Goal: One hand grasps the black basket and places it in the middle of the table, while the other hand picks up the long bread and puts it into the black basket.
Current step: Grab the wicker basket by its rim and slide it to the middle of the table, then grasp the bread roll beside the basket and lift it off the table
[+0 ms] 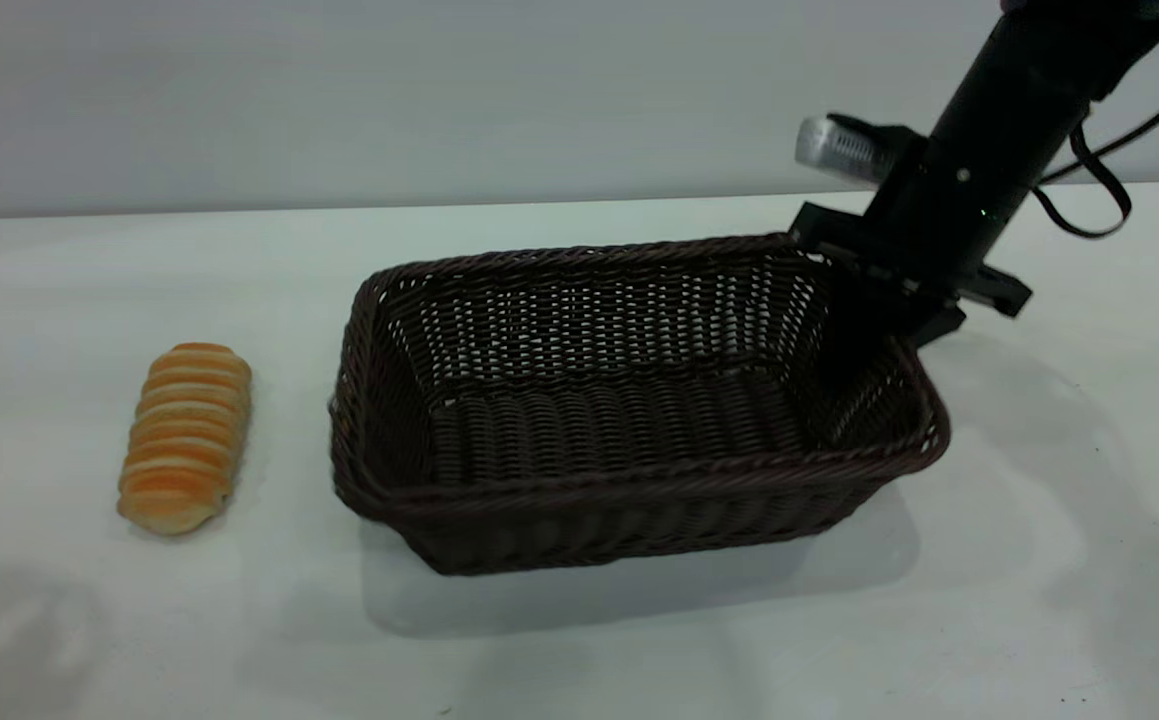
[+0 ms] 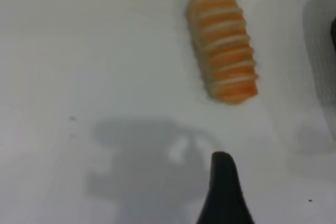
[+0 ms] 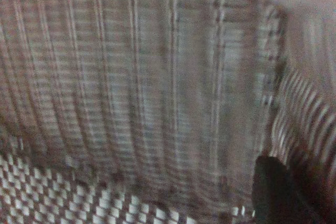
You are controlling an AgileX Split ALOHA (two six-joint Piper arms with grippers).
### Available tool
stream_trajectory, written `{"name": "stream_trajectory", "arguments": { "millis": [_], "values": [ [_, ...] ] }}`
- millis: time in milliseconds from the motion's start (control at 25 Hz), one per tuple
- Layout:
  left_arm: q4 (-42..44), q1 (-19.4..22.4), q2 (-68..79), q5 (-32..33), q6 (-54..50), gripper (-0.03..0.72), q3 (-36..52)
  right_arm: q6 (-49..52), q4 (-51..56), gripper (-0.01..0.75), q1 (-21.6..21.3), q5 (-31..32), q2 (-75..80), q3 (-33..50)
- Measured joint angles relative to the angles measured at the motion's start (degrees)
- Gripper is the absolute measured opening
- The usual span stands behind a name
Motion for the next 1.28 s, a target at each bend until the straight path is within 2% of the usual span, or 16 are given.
{"name": "stream_trajectory", "arguments": {
  "millis": [160, 360, 560, 720, 880, 1000, 1280],
  "values": [
    [-6.1, 0.0, 8.6, -3.6, 5.1, 0.568, 0.0, -0.1, -1.7, 0.332, 0.0, 1.4, 0.0, -3.3],
    [-11.0, 0.0, 18.4, -10.3, 8.7, 0.568, -0.4, 0.3, -8.5, 0.461, 0.0, 10.2, -0.6, -9.1],
    [-11.5, -0.7, 28.4, -16.5, 9.2, 0.568, -1.3, 1.8, -17.0, 0.470, -0.1, 12.2, -7.8, -11.4],
    [-11.9, -1.9, 35.8, -17.9, 9.2, 0.568, -5.1, 4.8, -22.4, 0.443, -0.1, 13.0, -17.0, -11.4],
    [-11.9, -2.9, 42.0, -17.9, 9.2, 0.568, -9.2, 5.4, -21.3, 0.428, 0.1, 13.3, -26.5, -9.7],
    [-11.9, -3.0, 45.1, -17.9, 9.2, 0.568, -11.7, 5.0, -19.4, 0.429, 1.1, 13.6, -35.0, -4.1],
    [-14.0, -5.1, 52.6, -19.7, 9.2, 0.568, -16.9, 3.9, -17.7, 0.429, 5.0, 14.1, -56.1, 16.3]
  ]
}}
